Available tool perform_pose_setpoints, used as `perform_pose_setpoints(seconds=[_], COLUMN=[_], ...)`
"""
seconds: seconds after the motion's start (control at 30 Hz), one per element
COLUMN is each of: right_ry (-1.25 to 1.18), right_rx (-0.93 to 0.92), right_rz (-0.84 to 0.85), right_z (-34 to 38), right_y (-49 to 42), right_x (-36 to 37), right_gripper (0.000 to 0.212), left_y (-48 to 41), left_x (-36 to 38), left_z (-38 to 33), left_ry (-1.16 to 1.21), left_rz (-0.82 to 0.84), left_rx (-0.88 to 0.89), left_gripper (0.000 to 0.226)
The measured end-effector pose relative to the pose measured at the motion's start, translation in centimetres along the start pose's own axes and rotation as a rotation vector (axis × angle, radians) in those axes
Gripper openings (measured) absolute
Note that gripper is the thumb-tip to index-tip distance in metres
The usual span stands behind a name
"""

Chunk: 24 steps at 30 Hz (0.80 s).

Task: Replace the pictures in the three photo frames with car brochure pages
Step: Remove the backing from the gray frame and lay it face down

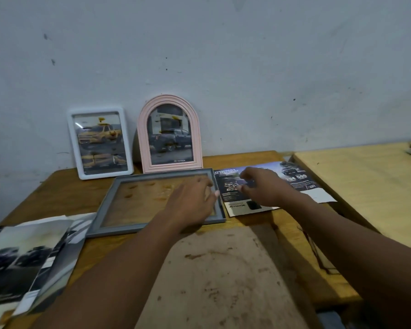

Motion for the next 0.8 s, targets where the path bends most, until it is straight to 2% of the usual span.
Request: perform_pose_setpoints(seconds=[0.1,0.27,0.5,0.8], right_ry=[-0.051,0.025,0.090,0.062], right_rx=[-0.082,-0.123,-0.051,-0.020], right_rz=[0.052,0.102,0.033,-0.012], right_z=[4.8,8.9,9.3,9.0], right_y=[0.4,0.7,0.3,0.0], right_x=[2.3,6.6,9.4,9.5], right_gripper=[0.044,0.055,0.067,0.067], left_y=[2.6,7.9,12.9,13.2], left_x=[-1.9,-4.0,-4.4,-3.3], left_z=[3.4,9.4,15.2,16.0], left_ry=[-0.046,-0.078,-0.079,-0.099], left_rz=[-0.010,-0.019,-0.018,-0.011], left_rx=[-0.091,-0.230,-0.367,-0.383], left_gripper=[0.047,0.054,0.055,0.057])
Point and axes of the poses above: each hand's wrist, its own y-axis away from the middle knuckle, its own x-axis out of the palm, z = x × y, the point moved 8 cm from there along -y, towards the middle knuckle, and after that the axes turned 15 degrees about x, right-handed, at the moved point
